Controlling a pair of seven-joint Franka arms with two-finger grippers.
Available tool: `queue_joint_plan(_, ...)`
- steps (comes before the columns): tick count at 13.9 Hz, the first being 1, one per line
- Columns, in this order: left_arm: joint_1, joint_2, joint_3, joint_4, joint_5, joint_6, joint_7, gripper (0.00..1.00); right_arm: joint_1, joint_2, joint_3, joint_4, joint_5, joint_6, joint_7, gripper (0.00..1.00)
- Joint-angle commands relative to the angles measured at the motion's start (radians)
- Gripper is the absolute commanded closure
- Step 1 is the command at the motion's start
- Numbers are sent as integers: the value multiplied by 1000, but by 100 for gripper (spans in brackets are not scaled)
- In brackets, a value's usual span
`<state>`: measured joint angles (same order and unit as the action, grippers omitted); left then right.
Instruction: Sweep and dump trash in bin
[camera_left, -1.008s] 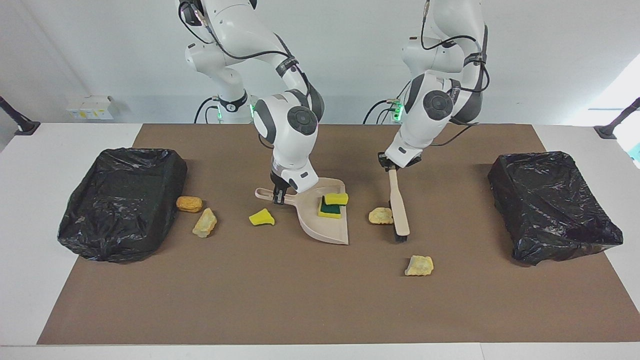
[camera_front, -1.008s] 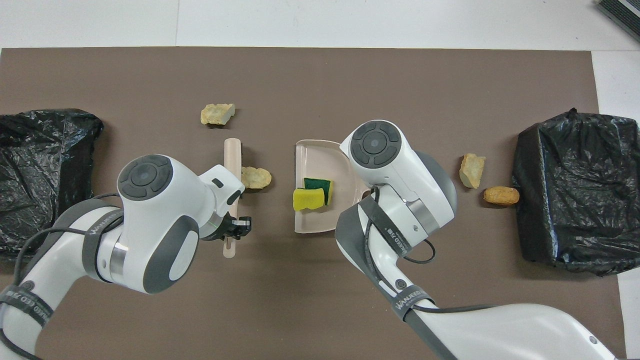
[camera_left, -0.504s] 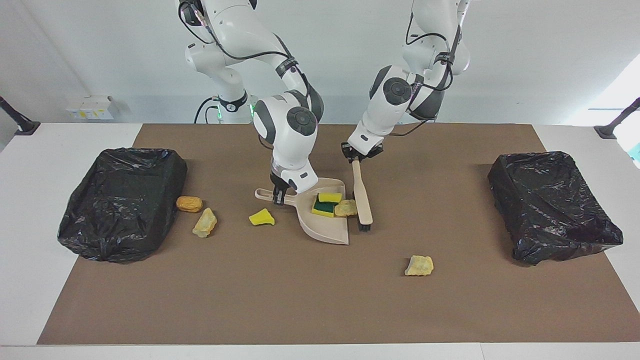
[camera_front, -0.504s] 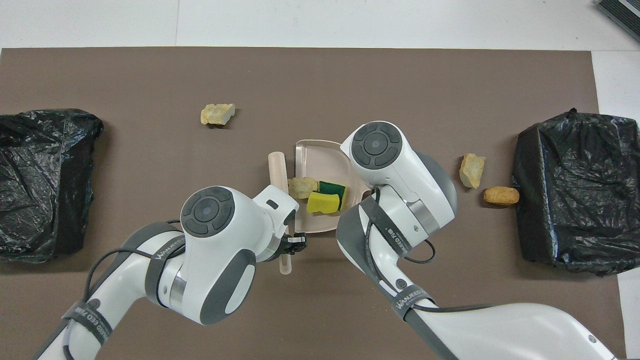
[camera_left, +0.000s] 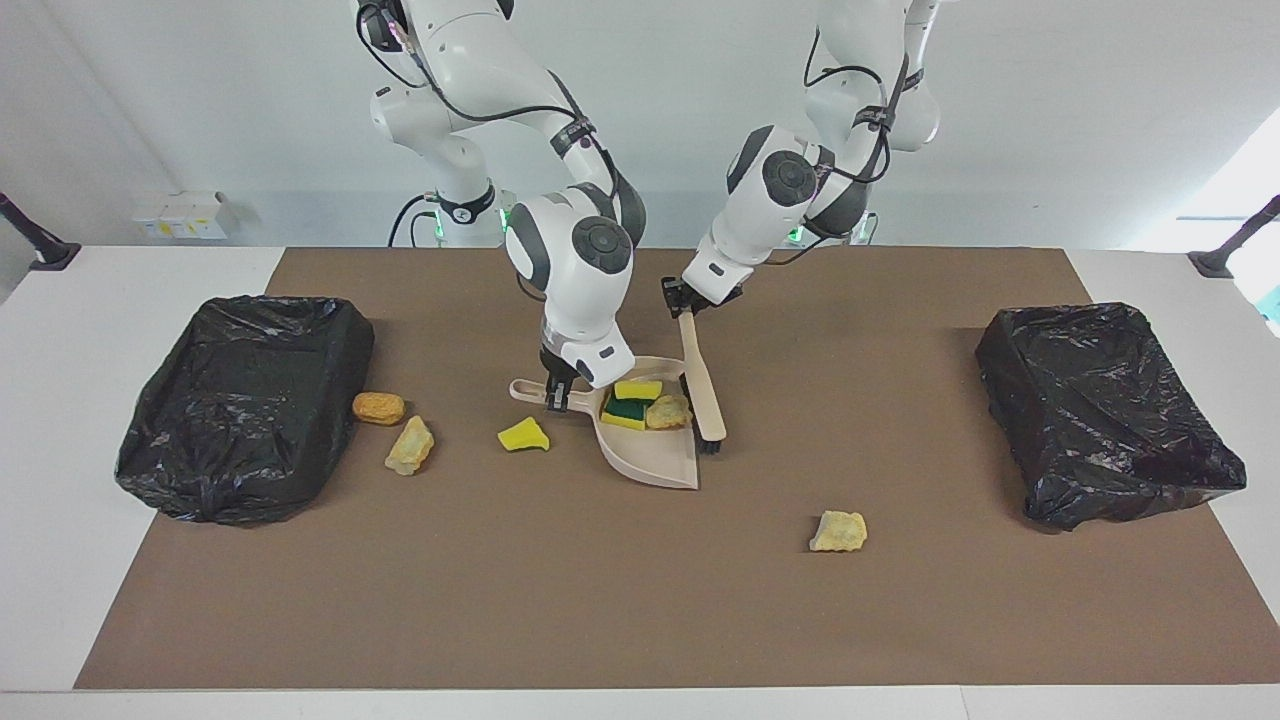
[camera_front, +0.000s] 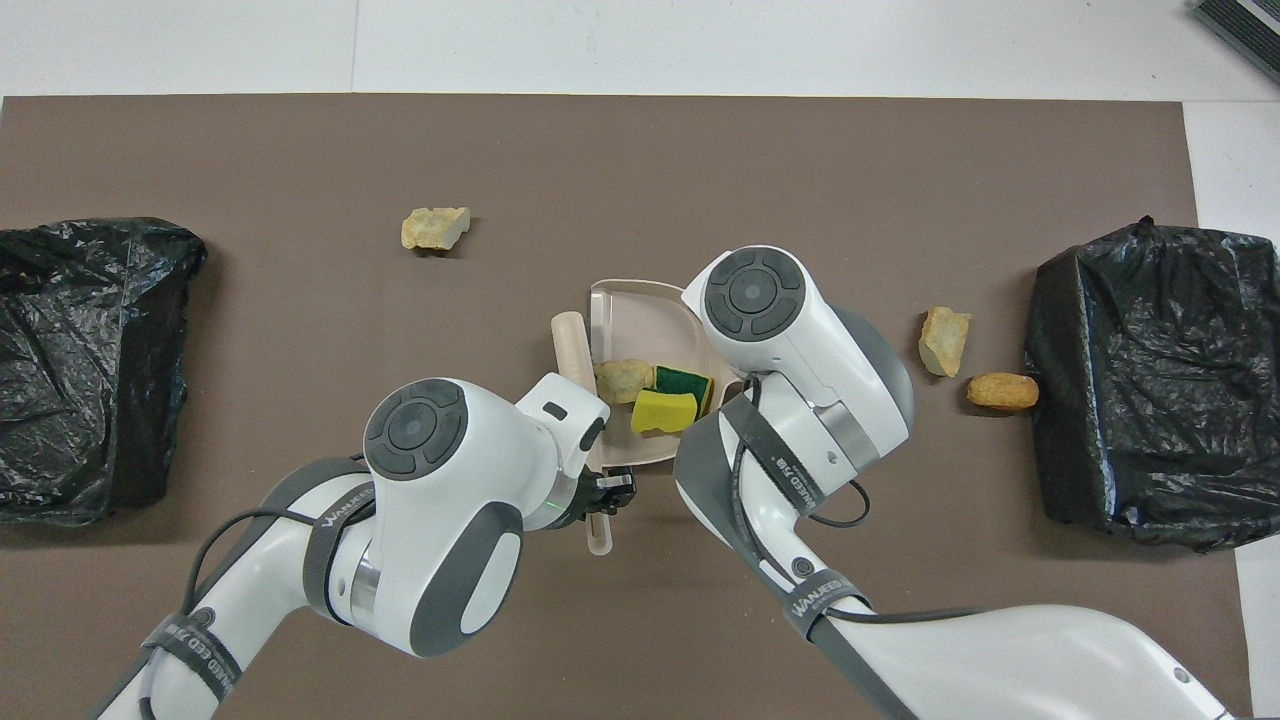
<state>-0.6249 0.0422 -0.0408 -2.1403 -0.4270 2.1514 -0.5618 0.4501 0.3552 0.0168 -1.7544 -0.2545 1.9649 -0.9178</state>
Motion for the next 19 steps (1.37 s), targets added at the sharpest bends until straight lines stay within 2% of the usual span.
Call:
queue_joint_plan(1, 5, -5, 19, 17, 48, -39, -6, 100, -11, -15, 11, -27, 0, 29, 33, 100)
queue_joint_plan(7, 105, 4, 22, 157, 290, -186, -3, 100, -11, -16, 11, -28, 0, 29, 33, 100)
queue_joint_plan(8, 147, 22, 21, 190, 336, -206, 3, 100, -11, -16, 11, -28, 0, 29, 33, 100)
queue_joint_plan(12, 315, 109, 22, 305, 352, -226, 287, 100, -11, -16, 11, -28, 0, 29, 33, 100)
queue_joint_plan(14, 381, 142, 21, 344, 407, -225, 434, 100, -11, -16, 11, -28, -2, 28, 31, 100)
queue_joint_plan(19, 458, 255, 21, 437, 416, -209, 606, 100, -11, -16, 11, -30, -2, 29, 31, 100)
